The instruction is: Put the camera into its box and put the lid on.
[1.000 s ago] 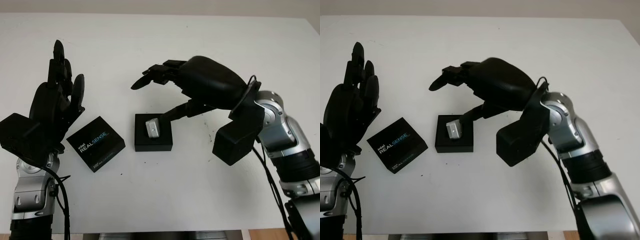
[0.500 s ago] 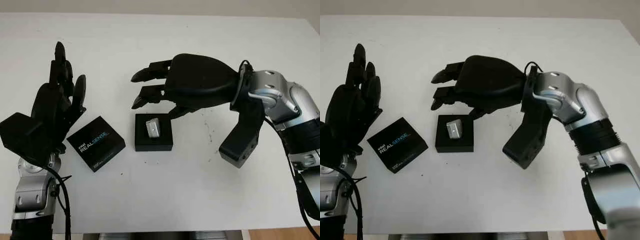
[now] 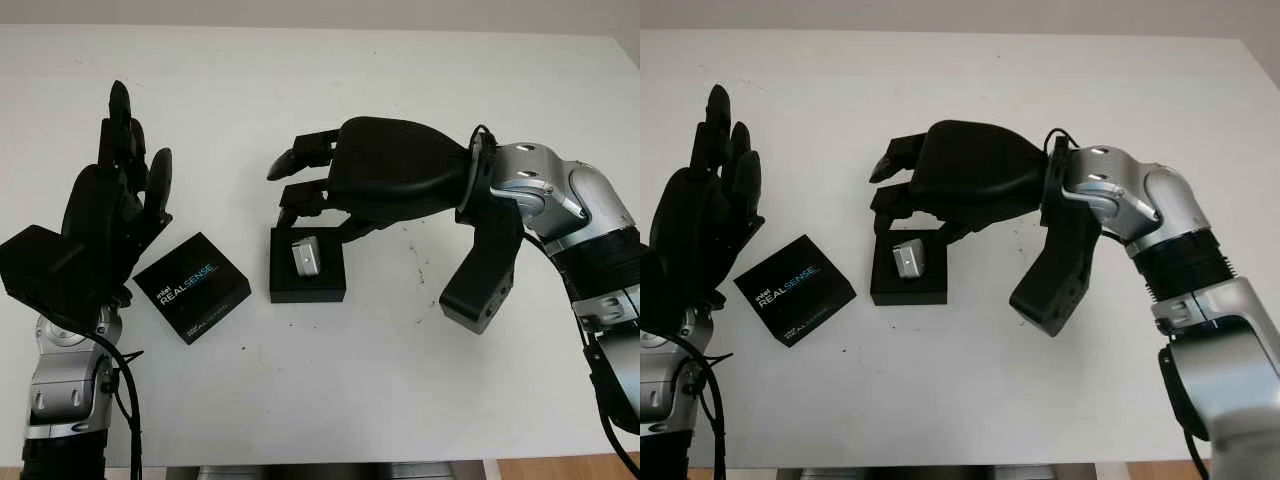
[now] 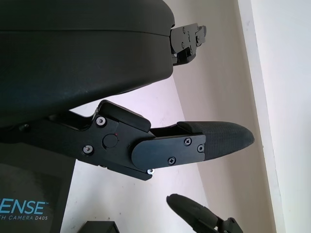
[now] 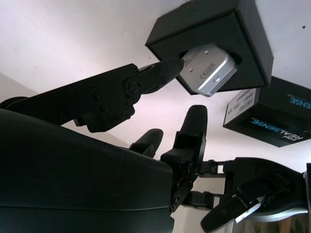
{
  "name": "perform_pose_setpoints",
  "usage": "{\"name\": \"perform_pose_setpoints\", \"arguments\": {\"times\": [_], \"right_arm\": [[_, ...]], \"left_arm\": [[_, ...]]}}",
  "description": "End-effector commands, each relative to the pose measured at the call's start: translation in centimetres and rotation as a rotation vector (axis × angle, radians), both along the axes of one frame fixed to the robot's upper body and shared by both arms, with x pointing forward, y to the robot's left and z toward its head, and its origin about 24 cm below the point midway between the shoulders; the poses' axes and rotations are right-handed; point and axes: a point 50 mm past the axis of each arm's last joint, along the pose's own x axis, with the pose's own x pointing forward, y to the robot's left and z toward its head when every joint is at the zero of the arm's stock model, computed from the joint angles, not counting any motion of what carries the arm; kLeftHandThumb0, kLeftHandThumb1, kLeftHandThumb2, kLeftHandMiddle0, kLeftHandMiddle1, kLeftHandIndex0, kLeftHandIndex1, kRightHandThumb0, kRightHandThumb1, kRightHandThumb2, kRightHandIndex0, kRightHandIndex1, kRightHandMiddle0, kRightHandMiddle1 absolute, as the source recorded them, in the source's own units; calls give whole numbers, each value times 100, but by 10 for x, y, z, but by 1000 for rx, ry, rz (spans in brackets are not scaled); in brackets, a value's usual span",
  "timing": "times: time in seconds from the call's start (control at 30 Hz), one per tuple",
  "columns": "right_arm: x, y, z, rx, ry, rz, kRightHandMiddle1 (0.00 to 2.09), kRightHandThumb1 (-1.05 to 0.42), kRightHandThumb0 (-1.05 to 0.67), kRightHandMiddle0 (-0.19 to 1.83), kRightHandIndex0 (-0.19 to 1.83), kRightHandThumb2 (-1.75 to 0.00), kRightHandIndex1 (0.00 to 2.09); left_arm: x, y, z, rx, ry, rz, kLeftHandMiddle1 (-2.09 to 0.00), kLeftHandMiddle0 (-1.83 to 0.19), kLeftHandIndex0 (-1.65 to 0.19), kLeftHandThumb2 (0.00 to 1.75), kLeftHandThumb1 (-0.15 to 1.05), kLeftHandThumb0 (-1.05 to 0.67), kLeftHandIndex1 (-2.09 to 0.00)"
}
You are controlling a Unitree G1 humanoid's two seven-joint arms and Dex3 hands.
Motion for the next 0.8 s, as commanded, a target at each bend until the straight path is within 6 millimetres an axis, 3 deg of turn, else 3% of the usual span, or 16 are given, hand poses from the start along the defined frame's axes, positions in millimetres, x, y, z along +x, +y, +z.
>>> {"name": "perform_pose_setpoints", "arguments": {"times": [0.0, 0.77], "right_arm": [[0, 2, -5, 1, 14, 12, 99, -92, -33, 32, 14, -5, 81], [-1, 10, -12, -67, 14, 33, 93, -92, -37, 24, 9, -5, 79]], "left_arm": [[-4, 0, -1, 3, -2, 9, 0, 19, 19, 55, 105, -80, 0], [-6, -1, -5, -23, 11, 19, 0, 19, 19, 53, 105, -80, 0]]}}
